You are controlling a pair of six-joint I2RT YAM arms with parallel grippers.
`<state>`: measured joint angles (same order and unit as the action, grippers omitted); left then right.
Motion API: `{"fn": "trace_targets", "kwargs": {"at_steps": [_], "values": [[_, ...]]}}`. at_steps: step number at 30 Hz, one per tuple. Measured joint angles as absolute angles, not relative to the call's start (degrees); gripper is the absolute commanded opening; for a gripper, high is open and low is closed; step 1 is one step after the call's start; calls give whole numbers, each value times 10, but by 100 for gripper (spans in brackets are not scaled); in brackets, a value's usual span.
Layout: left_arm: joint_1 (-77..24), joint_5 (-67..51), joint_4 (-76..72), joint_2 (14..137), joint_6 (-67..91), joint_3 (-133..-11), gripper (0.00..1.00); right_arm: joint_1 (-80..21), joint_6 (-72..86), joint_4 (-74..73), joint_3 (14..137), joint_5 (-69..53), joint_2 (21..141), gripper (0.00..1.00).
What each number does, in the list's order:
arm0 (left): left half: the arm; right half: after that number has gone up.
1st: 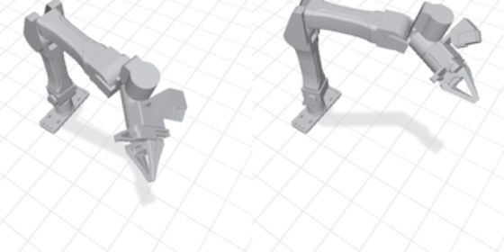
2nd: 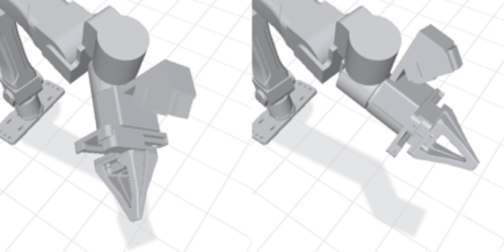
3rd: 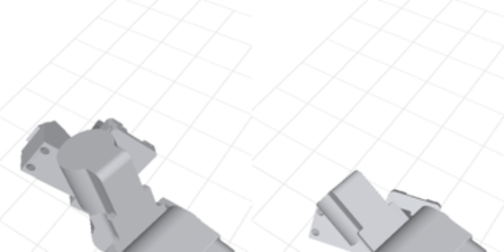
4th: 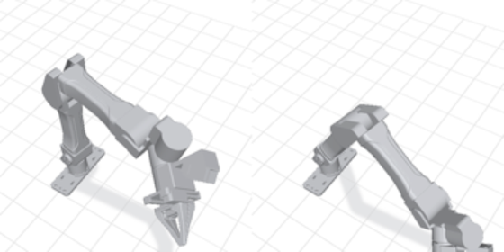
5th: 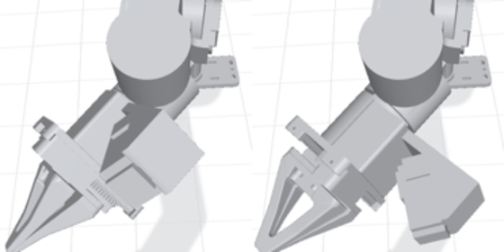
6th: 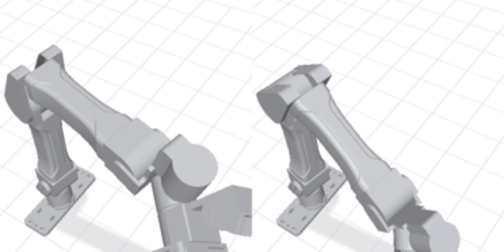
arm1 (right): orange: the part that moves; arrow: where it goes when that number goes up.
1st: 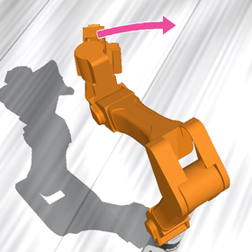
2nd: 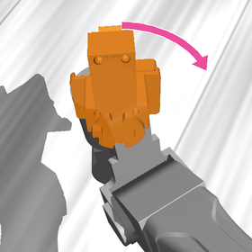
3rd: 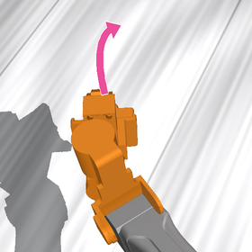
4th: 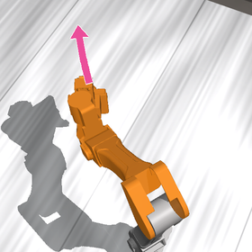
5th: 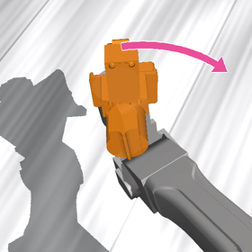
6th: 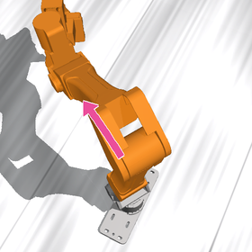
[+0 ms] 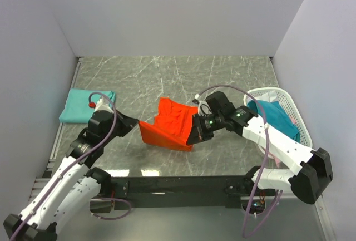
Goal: Fold and stack the t-shirts
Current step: Fold the tshirt
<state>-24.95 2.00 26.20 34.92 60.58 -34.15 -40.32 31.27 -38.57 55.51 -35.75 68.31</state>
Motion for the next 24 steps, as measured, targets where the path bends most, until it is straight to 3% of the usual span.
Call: {"fn": "trace_targets", "kwargs": {"at_steps": [24], "values": [[-249, 74, 123, 653, 560, -454, 1, -244, 269, -353, 627, -365, 809, 0]]}}
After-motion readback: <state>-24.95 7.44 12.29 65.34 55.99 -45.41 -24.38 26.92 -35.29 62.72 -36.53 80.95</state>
